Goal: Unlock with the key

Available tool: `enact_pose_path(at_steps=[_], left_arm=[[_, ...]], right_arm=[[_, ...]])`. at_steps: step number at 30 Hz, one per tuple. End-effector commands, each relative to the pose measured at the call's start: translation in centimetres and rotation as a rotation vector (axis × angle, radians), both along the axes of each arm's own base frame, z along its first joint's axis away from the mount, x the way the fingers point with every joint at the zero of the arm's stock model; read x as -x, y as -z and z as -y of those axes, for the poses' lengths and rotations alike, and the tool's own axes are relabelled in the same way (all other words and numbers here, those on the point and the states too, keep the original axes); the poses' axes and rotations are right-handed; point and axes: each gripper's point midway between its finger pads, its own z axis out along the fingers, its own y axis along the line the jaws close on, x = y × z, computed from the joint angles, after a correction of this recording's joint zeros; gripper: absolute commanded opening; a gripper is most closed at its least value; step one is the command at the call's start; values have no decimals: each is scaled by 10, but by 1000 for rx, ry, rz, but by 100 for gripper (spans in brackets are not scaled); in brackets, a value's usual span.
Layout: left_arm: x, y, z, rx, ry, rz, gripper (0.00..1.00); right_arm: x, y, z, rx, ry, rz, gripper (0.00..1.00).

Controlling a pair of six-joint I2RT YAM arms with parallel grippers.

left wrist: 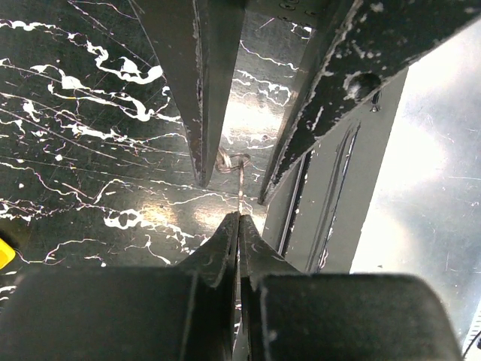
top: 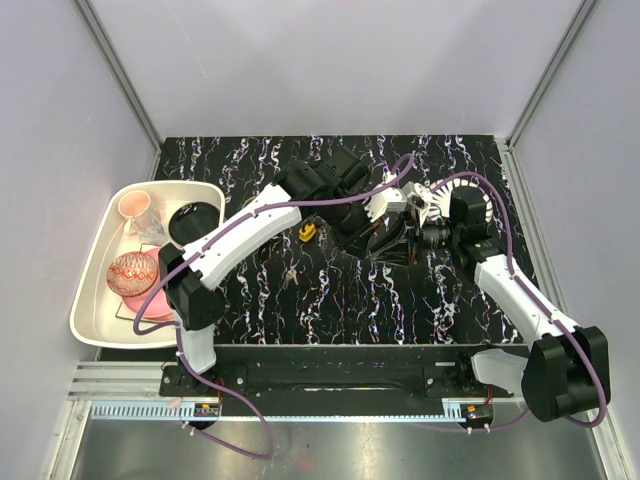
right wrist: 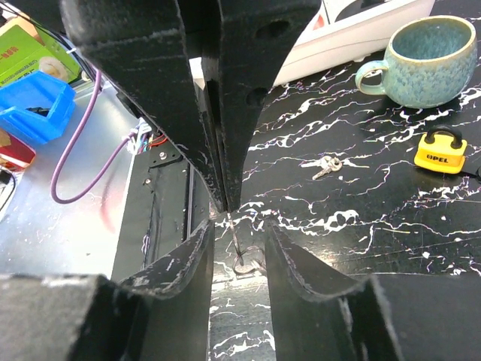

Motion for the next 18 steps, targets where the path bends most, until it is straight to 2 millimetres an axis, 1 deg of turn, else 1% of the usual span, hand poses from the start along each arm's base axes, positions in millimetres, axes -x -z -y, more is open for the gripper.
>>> enact_pose_path(at_steps=[1,3,4,6,9,12,15,18], left_arm=[[-3,-19,4,63,-11,50,0],[-5,-18,4,61,-16,49,0],[-6,-19,4,61,-21,52,0],[-7,-19,4,61,-22,55,0],[-5,-20,5,63,-20,52,0],[-6,-19,5,65,-19,49,0],[-5,-17,6,61,-17,38,0],[-5,-17,6,63,-13,38,0]], right_arm=[[1,-10,-1,-11,-23,30,39],[1,-8,-1,-8,-30,41,41],[3,-4,0,0,-31,10,41],[3,-2,0,5,-33,12,42],[1,0,0,11,-24,13,46],[-2,2,0,15,-12,17,47],[-3,2,-1,11,-7,6,44],[-7,-1,-1,3,4,36,39]])
